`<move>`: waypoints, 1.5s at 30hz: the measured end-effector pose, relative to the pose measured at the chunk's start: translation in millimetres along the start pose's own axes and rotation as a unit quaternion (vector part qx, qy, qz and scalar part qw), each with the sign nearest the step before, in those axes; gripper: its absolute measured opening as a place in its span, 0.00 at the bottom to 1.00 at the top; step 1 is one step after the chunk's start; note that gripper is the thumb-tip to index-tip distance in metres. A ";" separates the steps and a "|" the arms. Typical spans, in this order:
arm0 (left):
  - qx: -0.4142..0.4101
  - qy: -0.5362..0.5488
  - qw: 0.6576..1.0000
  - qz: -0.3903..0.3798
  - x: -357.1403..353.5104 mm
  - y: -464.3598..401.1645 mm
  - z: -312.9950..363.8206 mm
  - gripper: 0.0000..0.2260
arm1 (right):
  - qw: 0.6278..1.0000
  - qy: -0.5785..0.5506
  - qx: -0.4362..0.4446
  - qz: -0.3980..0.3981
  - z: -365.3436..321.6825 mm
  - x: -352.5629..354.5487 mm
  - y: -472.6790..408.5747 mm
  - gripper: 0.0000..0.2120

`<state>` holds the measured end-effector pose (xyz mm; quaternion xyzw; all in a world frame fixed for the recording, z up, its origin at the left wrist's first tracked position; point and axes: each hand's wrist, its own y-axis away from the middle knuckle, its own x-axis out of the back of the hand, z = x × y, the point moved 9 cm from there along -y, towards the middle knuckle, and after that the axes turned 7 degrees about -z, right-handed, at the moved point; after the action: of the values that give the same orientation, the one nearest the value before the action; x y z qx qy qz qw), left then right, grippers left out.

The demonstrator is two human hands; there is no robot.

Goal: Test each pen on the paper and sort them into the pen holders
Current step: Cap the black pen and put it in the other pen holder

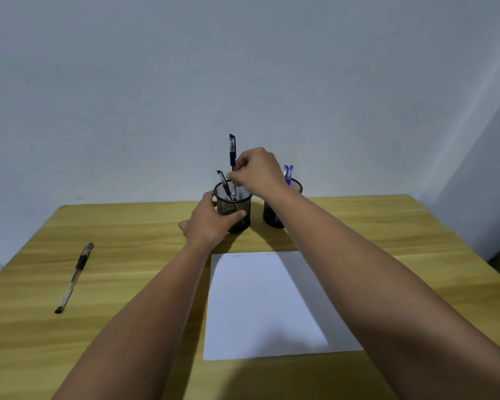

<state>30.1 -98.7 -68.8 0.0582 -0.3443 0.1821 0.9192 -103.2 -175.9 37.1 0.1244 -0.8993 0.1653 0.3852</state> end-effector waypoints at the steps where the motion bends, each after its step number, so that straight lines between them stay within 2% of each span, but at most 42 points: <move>1: -0.001 -0.002 1.000 0.003 -1.2 2.4 1.3 0.33 | 1.000 0.023 -0.006 -0.015 -0.3 -7.2 -0.8 0.10; 5: -0.003 0.009 1.000 0.006 -1.6 6.4 0.7 0.26 | 0.993 0.090 -0.031 -0.064 0.6 -29.7 2.7 0.08; 11: -0.021 0.002 1.000 -0.009 25.1 10.2 -7.0 0.33 | 0.996 0.089 0.004 -0.009 -28.6 -11.4 21.3 0.12; 14: -0.034 -0.010 0.999 0.016 67.4 17.5 -15.9 0.27 | 0.997 0.067 0.018 0.016 -52.1 -7.4 33.7 0.12; 16: -0.036 -0.039 0.998 0.032 102.2 24.4 -26.9 0.21 | 0.999 0.046 0.021 0.008 -68.4 -17.1 41.6 0.09; 19: -0.023 -0.089 0.994 0.052 153.5 32.7 -58.2 0.16 | 0.998 0.018 0.034 -0.042 -94.5 -50.6 55.5 0.05; 21: -0.010 -0.099 0.994 0.052 179.6 36.8 -85.7 0.14 | 0.994 0.016 0.038 -0.096 -108.9 -85.2 63.4 0.06; 24: -0.011 -0.104 0.994 0.032 200.4 42.8 -119.3 0.17 | 0.980 0.010 0.033 -0.194 -122.8 -148.0 73.1 0.09; 26: -0.011 -0.127 0.992 0.019 206.8 44.3 -138.5 0.19 | 0.968 0.005 0.036 -0.249 -131.3 -187.4 82.0 0.05; 30: -0.034 -0.197 0.979 -0.033 205.2 43.2 -171.7 0.21 | 0.954 -0.021 0.036 -0.296 -141.9 -244.7 95.1 0.01; 32: -0.059 -0.225 0.971 -0.055 200.3 44.8 -180.4 0.17 | 0.953 -0.018 0.036 -0.302 -146.4 -260.3 96.5 0.03; 37: -0.111 -0.242 0.963 -0.030 205.8 40.8 -187.6 0.11 | 0.962 0.033 0.037 -0.270 -153.1 -269.3 91.7 0.13; 45: -0.127 -0.253 0.959 -0.007 205.8 57.6 -180.7 0.07 | 0.964 0.098 0.050 -0.242 -138.5 -253.7 86.5 0.06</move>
<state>262.4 57.3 -71.9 -0.0127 -0.5854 0.1092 0.8033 127.2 -17.9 -76.7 0.3402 -0.7909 0.1234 0.4935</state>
